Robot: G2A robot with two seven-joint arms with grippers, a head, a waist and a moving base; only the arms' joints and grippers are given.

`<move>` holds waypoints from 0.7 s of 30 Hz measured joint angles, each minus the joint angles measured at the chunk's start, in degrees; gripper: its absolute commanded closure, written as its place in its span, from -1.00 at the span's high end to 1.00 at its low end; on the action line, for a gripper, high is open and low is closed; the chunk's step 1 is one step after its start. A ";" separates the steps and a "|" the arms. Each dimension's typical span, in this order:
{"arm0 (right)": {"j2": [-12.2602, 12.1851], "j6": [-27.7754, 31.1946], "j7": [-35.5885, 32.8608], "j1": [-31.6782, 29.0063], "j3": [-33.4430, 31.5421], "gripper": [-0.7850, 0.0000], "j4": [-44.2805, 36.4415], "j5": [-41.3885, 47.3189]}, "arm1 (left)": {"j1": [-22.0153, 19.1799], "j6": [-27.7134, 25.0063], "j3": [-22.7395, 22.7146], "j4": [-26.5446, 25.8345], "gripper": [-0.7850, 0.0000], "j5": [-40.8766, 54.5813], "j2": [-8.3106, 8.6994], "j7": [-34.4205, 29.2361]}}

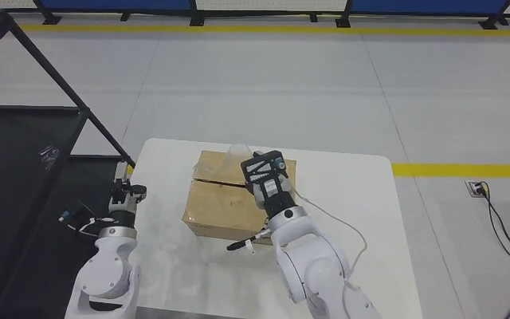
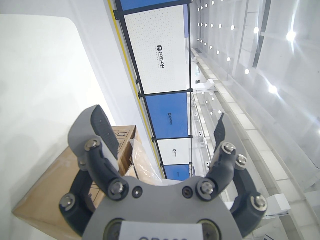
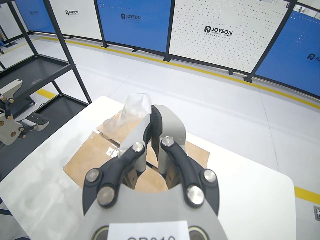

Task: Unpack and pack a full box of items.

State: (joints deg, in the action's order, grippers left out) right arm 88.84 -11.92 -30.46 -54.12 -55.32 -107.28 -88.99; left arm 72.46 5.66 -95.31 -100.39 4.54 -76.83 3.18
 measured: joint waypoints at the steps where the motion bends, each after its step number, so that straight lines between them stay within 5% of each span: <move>1: 0.00 0.78 0.90 -0.09 -0.45 -1.00 0.04 1.00 | 0.05 0.07 0.06 0.00 1.00 0.22 -0.01 -0.18; 11: -1.00 9.67 18.56 -4.36 -2.35 -1.00 -0.62 -3.39 | -2.26 5.33 0.67 1.22 1.00 -0.67 0.56 -8.00; 21: -1.01 8.53 18.77 -4.92 -2.95 -1.00 -0.23 -3.57 | -2.72 8.24 0.04 3.35 1.00 -3.65 1.03 -9.02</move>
State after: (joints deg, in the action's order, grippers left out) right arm 87.83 -3.39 -11.68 -59.04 -58.27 -107.51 -92.56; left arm 69.74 13.90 -95.27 -97.04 0.89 -75.80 -5.84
